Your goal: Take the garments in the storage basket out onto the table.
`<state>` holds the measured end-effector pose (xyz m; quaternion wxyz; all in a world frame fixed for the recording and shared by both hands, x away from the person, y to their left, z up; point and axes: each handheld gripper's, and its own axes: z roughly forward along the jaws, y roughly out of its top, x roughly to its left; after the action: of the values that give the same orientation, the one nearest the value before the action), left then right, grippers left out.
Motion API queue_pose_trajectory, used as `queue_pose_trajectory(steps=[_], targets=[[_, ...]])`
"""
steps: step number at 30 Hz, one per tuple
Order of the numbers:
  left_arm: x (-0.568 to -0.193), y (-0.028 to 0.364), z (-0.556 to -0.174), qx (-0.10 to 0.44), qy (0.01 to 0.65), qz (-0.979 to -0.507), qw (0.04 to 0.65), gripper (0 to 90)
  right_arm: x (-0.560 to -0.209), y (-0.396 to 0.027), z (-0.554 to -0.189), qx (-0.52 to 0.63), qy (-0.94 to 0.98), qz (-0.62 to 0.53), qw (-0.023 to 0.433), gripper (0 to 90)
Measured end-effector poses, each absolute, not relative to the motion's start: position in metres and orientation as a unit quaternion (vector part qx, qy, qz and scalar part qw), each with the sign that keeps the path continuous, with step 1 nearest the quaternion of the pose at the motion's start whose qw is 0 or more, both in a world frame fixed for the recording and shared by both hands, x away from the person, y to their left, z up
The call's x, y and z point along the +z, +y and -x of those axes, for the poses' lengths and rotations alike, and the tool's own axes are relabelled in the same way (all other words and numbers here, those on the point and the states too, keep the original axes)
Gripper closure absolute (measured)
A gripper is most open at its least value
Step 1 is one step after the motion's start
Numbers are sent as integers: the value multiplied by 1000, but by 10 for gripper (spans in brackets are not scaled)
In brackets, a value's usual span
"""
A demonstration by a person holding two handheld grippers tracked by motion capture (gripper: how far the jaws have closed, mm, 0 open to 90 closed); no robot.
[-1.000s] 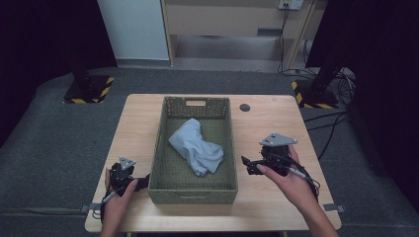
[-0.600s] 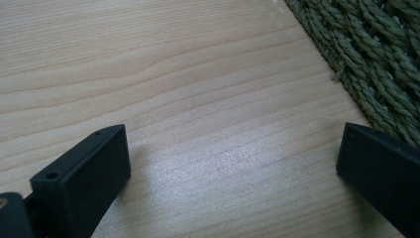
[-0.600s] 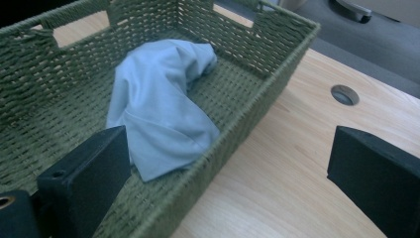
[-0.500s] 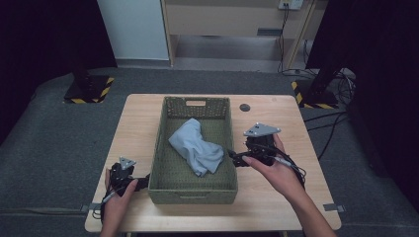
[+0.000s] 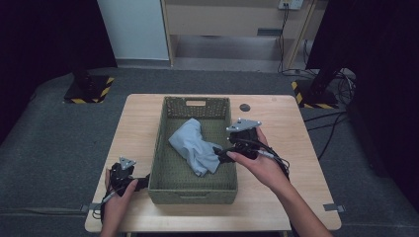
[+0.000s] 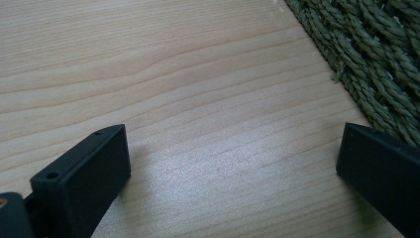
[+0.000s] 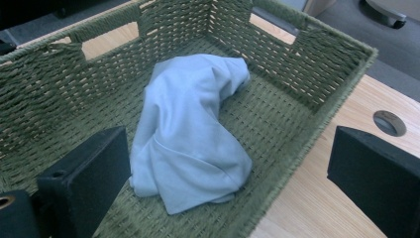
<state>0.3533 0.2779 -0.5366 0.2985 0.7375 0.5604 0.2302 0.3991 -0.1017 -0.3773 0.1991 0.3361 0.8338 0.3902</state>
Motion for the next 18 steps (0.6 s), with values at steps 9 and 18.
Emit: queue_pose_trajectory(steps=[9, 18], targets=[[-537, 278, -353, 230, 560, -738, 298, 0, -381, -92, -403, 386, 838, -333, 195, 31], [-537, 278, -353, 230, 560, -738, 298, 0, -384, -63, -421, 381, 843, -328, 190, 35]])
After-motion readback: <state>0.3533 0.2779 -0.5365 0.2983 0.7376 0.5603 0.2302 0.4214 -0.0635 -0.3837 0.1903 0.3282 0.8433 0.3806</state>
